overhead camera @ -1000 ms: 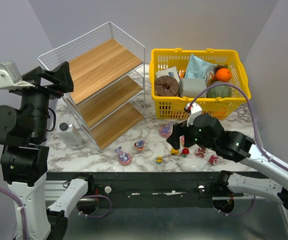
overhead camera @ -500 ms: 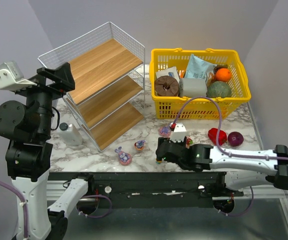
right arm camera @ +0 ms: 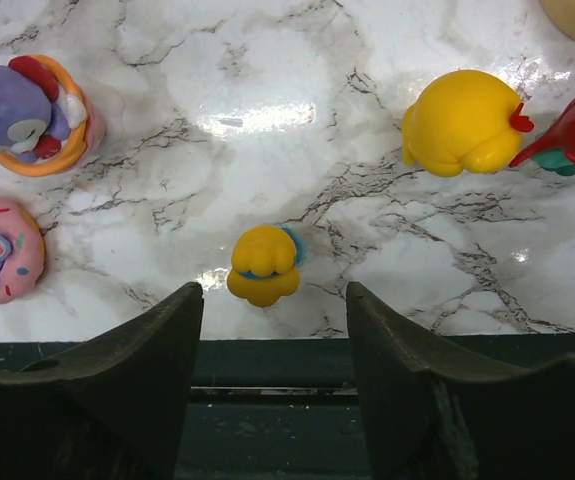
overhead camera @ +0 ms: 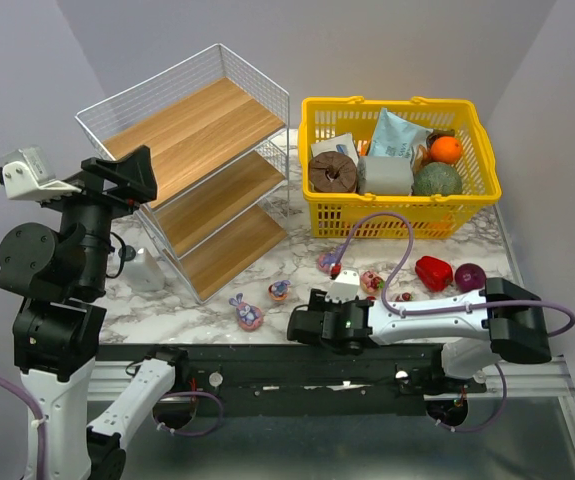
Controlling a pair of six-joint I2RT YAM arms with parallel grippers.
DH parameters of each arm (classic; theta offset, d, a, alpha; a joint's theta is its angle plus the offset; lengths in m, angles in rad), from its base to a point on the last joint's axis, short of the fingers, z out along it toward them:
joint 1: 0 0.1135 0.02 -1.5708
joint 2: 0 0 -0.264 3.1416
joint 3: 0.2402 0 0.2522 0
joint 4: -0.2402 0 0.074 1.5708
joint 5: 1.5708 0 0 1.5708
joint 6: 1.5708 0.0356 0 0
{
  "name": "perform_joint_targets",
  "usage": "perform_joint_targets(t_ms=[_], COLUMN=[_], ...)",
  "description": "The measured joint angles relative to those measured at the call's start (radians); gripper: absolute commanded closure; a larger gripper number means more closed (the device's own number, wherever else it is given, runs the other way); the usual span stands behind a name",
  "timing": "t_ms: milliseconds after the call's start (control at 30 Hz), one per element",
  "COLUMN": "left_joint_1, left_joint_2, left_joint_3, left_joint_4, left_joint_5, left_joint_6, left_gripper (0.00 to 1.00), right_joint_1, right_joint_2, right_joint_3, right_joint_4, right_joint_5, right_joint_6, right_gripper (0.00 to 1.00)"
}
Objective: Place and organize the plastic toys onto the shelf
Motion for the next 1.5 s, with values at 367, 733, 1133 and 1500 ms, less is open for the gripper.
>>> perform_joint_targets(t_ms=[367,733,1133,1500], left_joint_1=[-0.038,-0.044,-0.051,-0.051], left_joint_2=[-0.019,-0.019,-0.014,-0.008], left_joint_3=[0.001,0.003,0.009,0.031], left_joint_4=[-0.013,-0.032,-0.045,-0.048], left_joint_5=[-0.053,-0.061,-0.069,-0.076], left_joint_6=[0.024,0.025,0.032,0.041], left_gripper=[0.01,0.01,0.01,0.01], right_joint_1=[0.0,0.0,-0.046,-0.064], right_joint_2=[0.079,0.122,0.143,0.117], right_joint_3=[-0.006,-0.006,-0.006,0.045], right_joint_4=[0.048,0.064,0.128,0.131], right_joint_5=[0.002,0.01,0.026,0.028], right_joint_6=[0.009,0.005,-0.058,-0.175], right_gripper=[0.4,0.44,0.67,0.99])
